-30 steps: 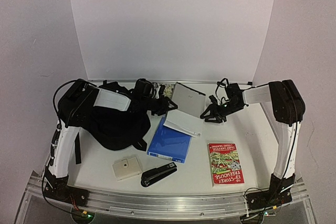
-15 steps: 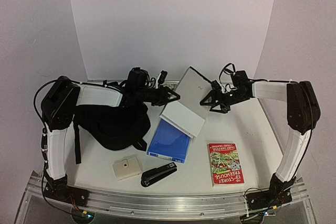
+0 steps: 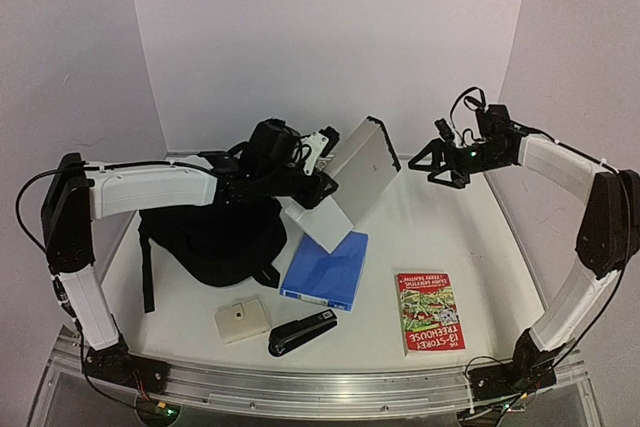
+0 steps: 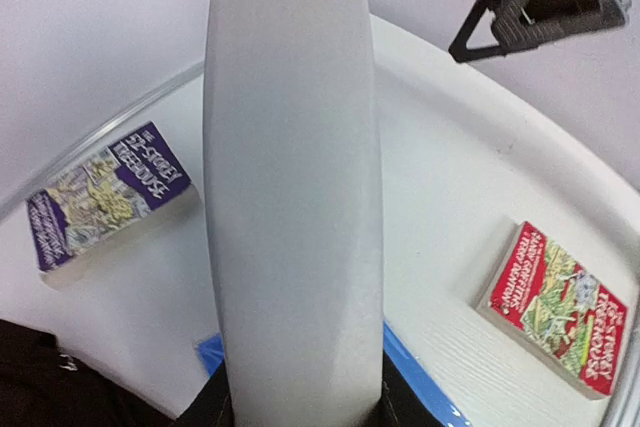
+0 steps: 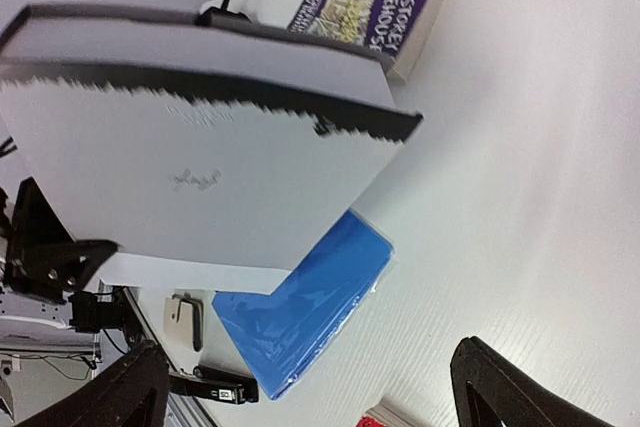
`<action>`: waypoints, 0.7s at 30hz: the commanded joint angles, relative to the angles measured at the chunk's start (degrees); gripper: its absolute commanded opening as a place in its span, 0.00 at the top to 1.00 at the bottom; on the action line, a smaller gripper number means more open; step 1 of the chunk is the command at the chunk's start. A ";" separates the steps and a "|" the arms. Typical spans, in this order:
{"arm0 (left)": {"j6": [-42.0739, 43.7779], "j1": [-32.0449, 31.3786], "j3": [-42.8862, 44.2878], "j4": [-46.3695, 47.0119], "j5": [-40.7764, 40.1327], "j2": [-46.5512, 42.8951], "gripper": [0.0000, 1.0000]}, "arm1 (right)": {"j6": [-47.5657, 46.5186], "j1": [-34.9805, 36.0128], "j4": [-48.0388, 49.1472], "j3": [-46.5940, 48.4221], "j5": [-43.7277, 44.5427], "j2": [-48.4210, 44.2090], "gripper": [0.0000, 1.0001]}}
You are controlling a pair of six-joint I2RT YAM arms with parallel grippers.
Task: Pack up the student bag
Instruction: Pick up the book from the center of the board.
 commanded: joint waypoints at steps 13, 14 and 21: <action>70.35 -14.47 -16.48 49.22 -45.58 -3.25 1.00 | 7.58 0.33 -2.56 5.09 -4.97 -6.73 0.02; 75.81 -15.20 -18.12 55.70 -45.52 -1.95 1.00 | 7.62 0.31 -2.56 5.05 -5.22 -6.73 0.02; 111.01 -18.08 -22.34 92.74 -43.60 12.97 1.00 | 6.33 0.31 -2.91 4.03 -6.93 -7.68 0.02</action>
